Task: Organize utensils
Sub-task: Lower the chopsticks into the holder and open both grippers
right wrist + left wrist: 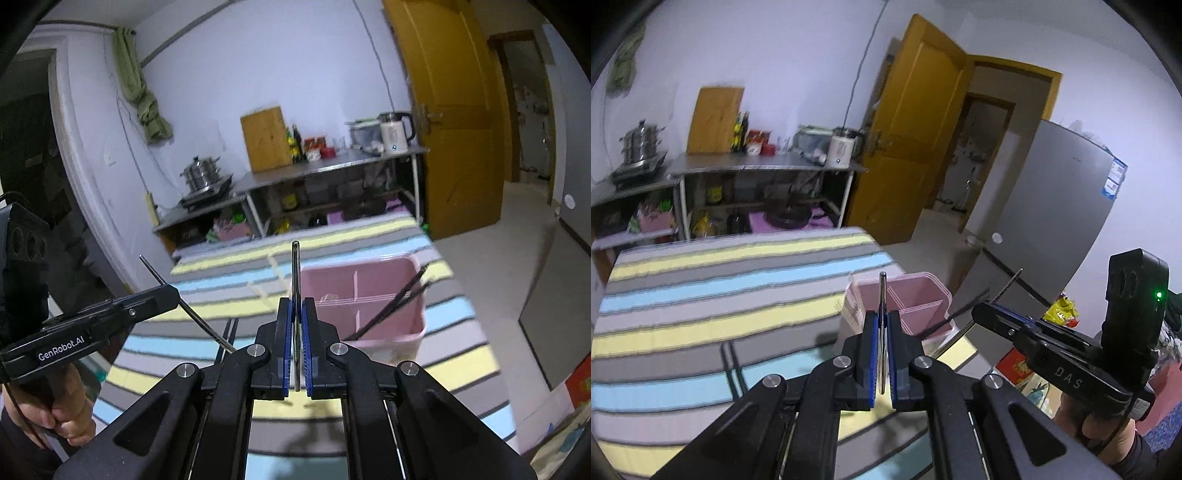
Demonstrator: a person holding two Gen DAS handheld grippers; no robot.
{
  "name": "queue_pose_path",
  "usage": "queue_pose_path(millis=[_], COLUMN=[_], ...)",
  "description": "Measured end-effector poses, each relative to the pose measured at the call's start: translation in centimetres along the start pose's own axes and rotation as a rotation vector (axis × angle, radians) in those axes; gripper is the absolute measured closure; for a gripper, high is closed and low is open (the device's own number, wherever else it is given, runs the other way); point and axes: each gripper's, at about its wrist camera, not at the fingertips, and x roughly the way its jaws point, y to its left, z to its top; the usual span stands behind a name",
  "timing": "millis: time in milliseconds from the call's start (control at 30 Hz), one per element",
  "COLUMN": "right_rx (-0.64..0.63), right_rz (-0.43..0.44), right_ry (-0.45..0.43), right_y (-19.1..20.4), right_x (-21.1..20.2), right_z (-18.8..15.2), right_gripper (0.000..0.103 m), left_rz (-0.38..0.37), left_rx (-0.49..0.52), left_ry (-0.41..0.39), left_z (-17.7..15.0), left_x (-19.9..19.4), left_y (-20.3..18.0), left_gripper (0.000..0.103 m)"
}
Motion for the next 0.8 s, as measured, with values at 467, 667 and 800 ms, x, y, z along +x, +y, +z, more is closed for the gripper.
queue_pose_path(millis=[467, 667, 800], right_rx=[-0.002, -0.006, -0.011], right_rz=[-0.052, -0.071, -0.076], right_ry=[-0.061, -0.036, -0.020], right_y=[-1.5, -2.1, -2.1], right_x=[1.7, 3.2, 4.2], right_z=[2.9, 2.0, 1.7], right_gripper=[0.098, 0.098, 0.098], left_rz=[-0.011, -0.006, -0.005], left_rx=[0.054, 0.044, 0.046], left_ry=[-0.018, 0.024, 0.043], left_z=[4.4, 3.5, 3.0], left_x=[4.5, 6.9, 7.9], left_y=[-1.5, -0.1, 0.3], left_gripper=[0.099, 0.099, 0.099])
